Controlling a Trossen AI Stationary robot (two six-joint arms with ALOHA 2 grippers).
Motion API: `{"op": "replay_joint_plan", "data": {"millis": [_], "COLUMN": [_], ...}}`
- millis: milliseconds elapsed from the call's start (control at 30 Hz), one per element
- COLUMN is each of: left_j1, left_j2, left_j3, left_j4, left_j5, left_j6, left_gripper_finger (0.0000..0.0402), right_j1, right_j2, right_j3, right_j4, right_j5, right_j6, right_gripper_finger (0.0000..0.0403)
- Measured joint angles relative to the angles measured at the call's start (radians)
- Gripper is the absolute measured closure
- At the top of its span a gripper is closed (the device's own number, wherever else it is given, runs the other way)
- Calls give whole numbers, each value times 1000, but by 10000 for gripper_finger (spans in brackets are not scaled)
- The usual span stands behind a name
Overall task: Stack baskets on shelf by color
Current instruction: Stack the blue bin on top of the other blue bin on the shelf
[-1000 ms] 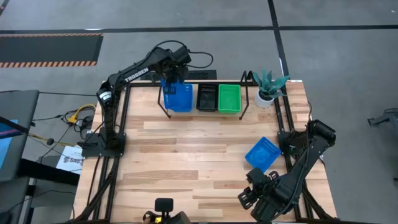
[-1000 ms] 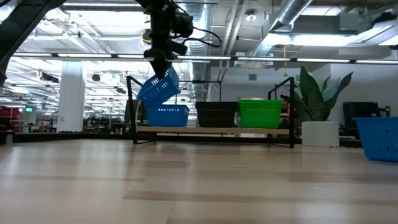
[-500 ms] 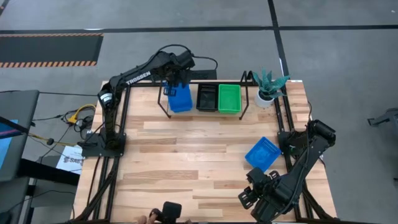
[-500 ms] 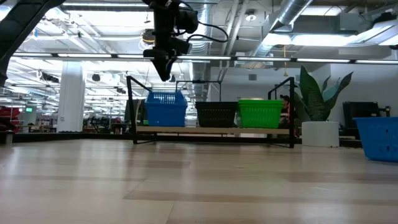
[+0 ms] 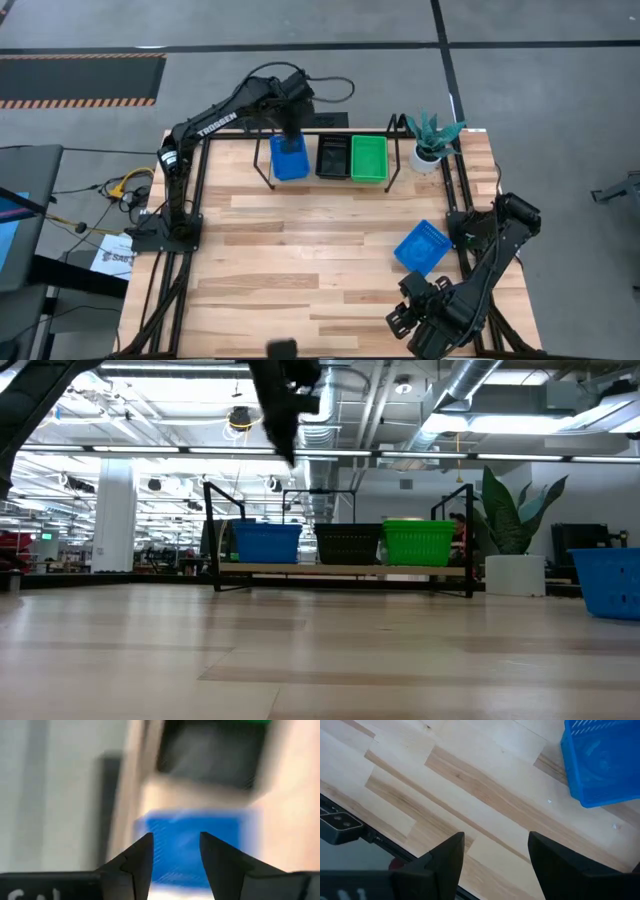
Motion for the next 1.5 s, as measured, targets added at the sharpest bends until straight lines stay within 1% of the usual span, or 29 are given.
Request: {"op": "replay_joint_plan", "data": {"millis": [100,167,233,300,400,467,567,700,800,933,1033,1133,1233,1333,1433,1500], "left_j1": [-7,-24,-56,-97,-160,-202,-266,-348,-401,-461,-504,-540,-567,-586,-599,-607], "left_j2": [-2,-2,-2,-1,0,0,-4,-22,-47,-102,-141,-184,-227,-259,-285,-294], "left_j3": [27,34,36,36,36,36,35,35,35,35,35,35,35,35,35,35], "left_j4": [42,65,84,81,69,60,35,5,-24,-51,-68,-72,-84,-96,-95,-87], "left_j5": [374,564,666,686,688,689,684,629,560,458,390,329,248,146,82,50], "left_j6": [-154,-219,-243,-246,-251,-268,-284,-303,-319,-360,-397,-430,-457,-492,-526,-539], "left_gripper_finger": [264,269,273,277,281,282,283,284,284,284,284,284,284,284,284,284], "right_j1": [13,21,24,15,-39,-88,-170,-287,-360,-418,-442,-469,-500,-532,-561,-573], "right_j2": [0,0,3,7,-8,-12,-10,-10,-11,-11,-10,-10,-10,-10,-10,-10], "right_j3": [0,0,-14,-50,-143,-198,-286,-378,-439,-487,-495,-496,-472,-421,-344,-278], "right_j4": [-31,-82,-147,-175,-172,-167,-173,-164,-69,174,416,624,779,869,884,862], "right_j5": [-15,-57,-87,-93,-103,-137,-165,-169,-169,-183,-184,-184,-182,-181,-182,-183], "right_j6": [55,111,171,234,269,272,216,122,0,-157,-261,-405,-550,-703,-861,-953], "right_gripper_finger": [158,158,158,158,159,161,169,179,186,194,200,205,210,214,217,218]}}
